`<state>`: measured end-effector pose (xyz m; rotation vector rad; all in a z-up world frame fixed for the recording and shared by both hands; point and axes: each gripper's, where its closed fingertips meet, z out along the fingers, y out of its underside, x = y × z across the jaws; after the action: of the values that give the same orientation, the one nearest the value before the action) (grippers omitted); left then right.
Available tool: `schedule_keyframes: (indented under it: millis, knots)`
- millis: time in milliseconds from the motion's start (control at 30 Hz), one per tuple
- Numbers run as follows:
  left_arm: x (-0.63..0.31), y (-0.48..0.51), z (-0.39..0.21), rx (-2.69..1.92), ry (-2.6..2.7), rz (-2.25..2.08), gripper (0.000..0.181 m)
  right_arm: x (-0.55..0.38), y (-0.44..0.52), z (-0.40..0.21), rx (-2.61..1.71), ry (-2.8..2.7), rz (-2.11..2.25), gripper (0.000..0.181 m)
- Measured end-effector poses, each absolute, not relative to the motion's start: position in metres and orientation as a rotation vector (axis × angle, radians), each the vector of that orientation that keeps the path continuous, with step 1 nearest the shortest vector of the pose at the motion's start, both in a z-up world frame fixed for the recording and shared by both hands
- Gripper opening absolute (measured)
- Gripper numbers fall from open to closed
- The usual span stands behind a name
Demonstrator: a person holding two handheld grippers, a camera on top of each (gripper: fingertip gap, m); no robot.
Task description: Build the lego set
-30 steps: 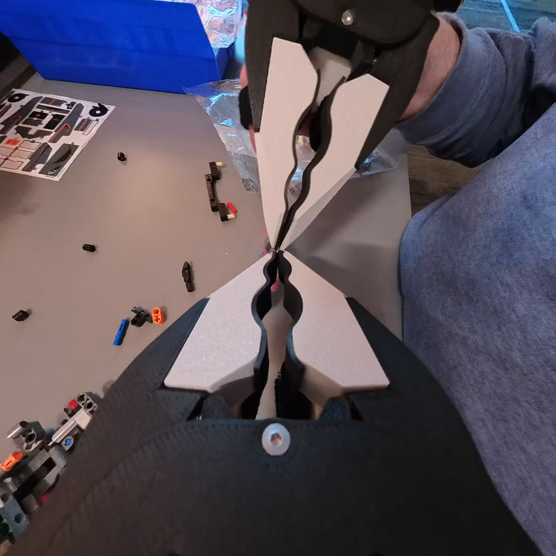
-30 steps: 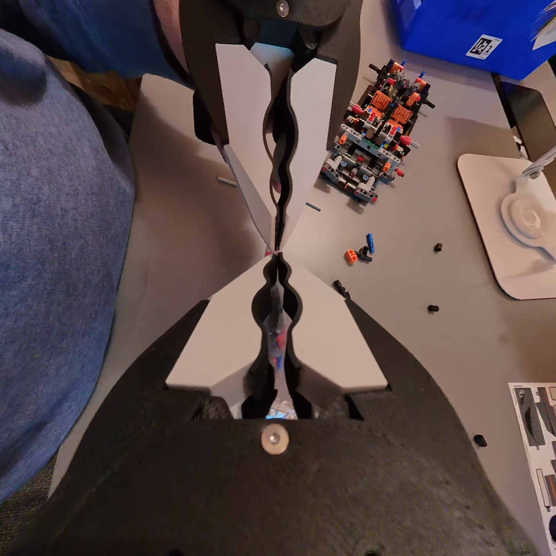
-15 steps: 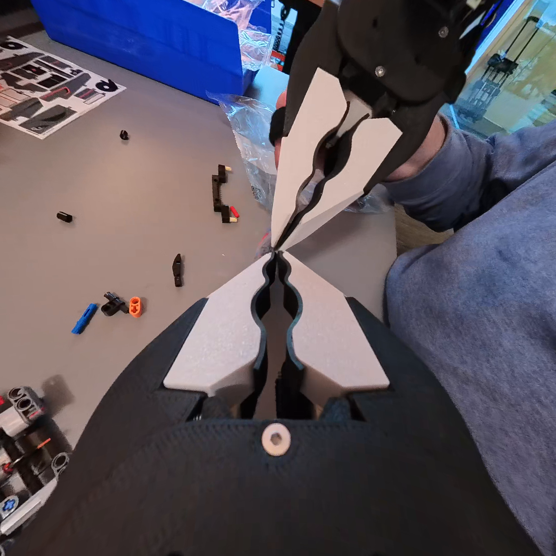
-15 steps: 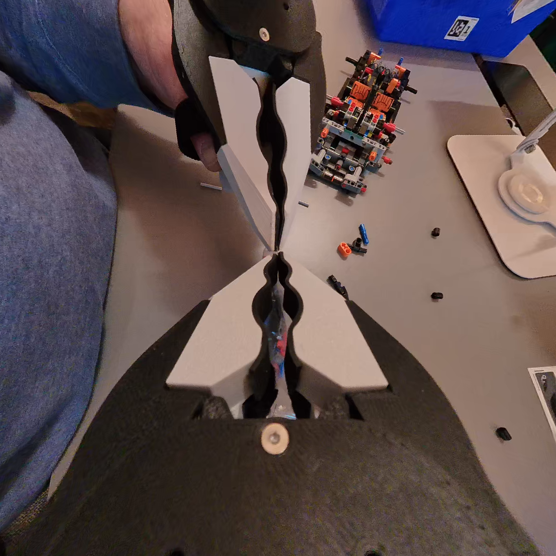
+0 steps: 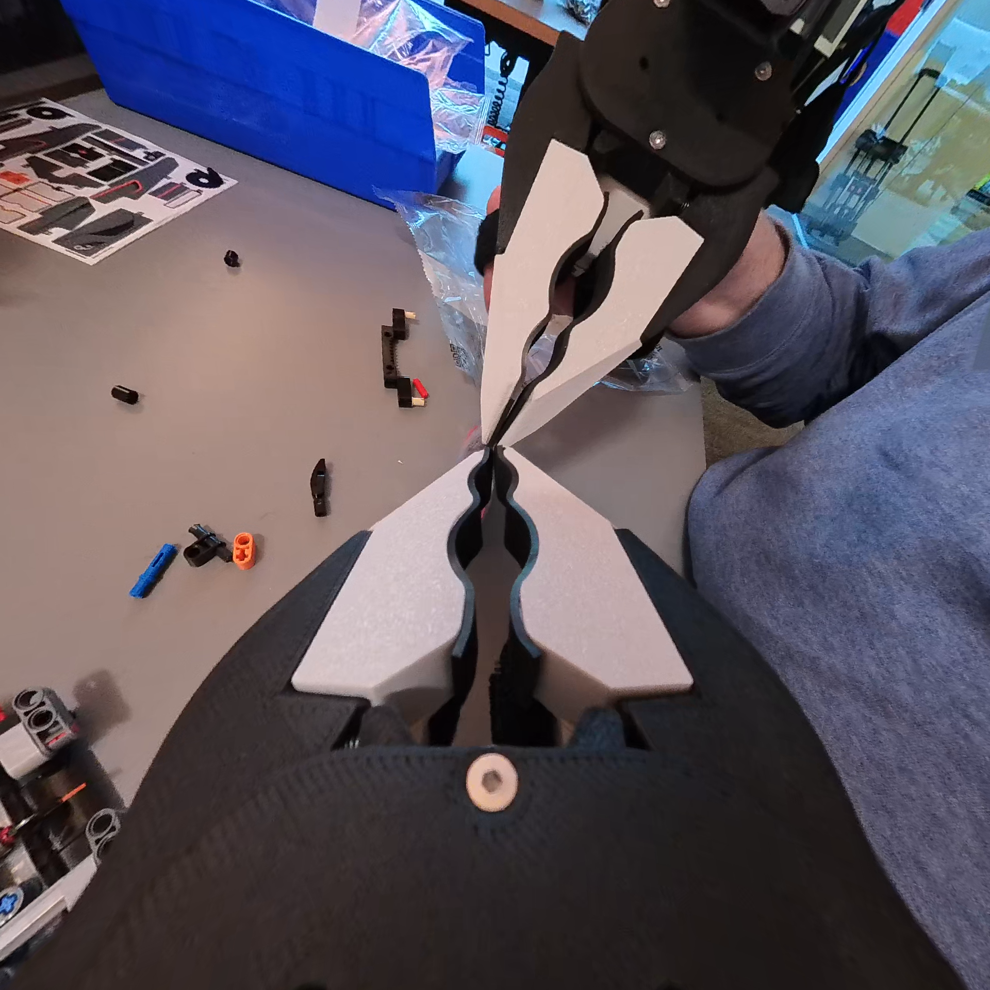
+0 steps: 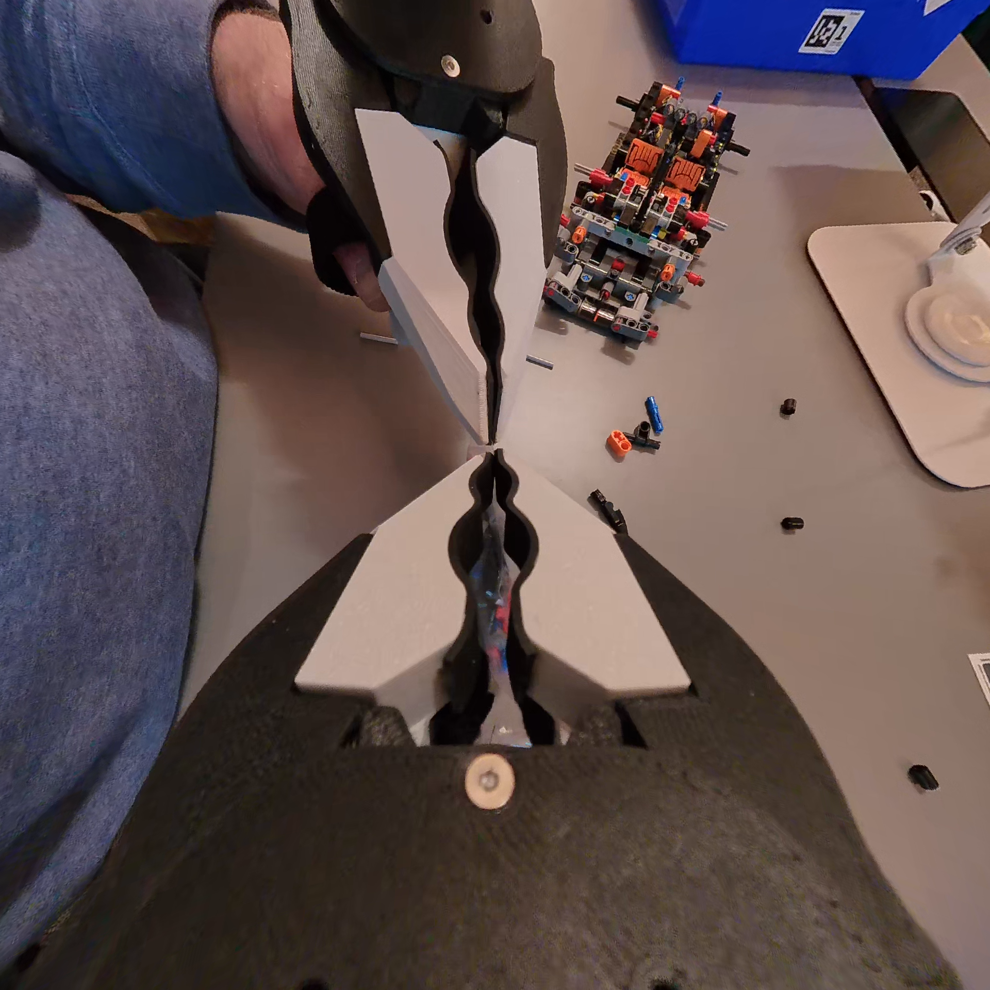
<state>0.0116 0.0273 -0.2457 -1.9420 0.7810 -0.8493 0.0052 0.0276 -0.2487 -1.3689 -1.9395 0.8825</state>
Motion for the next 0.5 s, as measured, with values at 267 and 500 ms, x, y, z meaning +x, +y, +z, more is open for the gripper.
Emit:
schedule_keyframes:
  millis: [267,500]
  knots:
    - [0.0110,0.0280,-0.2443,-1.951,0.804,-0.833,0.000,0.0026,0.0268,-0.2461,-1.342,-1.912,0.882,0.000]
    - [0.0081,0.0350,-0.2421,-1.973,0.712,-0.859,0.000,0.0003,0.0322,-0.2449,-1.317,-1.890,0.761,0.000]
